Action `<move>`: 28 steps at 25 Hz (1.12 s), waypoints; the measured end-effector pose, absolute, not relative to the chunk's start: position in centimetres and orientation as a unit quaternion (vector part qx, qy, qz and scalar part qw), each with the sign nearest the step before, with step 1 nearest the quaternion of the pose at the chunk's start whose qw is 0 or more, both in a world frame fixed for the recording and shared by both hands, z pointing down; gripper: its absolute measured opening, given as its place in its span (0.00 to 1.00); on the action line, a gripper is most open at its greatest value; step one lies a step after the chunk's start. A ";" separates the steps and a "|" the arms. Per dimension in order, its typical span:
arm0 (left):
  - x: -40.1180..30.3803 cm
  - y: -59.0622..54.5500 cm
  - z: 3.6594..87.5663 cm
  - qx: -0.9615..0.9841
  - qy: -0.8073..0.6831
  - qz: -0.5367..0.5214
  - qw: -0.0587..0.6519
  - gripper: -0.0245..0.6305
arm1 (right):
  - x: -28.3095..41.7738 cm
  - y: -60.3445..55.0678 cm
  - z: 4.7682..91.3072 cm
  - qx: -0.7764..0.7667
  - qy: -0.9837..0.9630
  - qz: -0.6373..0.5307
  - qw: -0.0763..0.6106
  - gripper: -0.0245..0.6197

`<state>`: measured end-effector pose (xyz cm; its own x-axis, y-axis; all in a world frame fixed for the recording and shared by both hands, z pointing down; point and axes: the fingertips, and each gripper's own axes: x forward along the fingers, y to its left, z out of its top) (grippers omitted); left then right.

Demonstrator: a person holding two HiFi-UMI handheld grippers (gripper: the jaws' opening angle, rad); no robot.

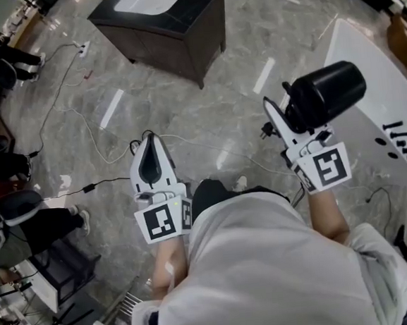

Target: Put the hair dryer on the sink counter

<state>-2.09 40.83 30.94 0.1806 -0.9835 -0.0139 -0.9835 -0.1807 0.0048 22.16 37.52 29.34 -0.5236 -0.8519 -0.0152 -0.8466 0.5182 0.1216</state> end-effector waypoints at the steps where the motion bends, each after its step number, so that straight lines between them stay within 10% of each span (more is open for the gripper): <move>1: -1.9 41.1 31.2 -0.766 0.642 0.005 0.001 0.04 | 22.2 37.5 29.6 0.483 -0.873 -0.056 0.025 0.36; 28: -9.1 25.9 33.9 -0.793 0.609 -0.010 -0.024 0.04 | 14.4 25.7 29.9 0.500 -0.864 -0.049 0.029 0.36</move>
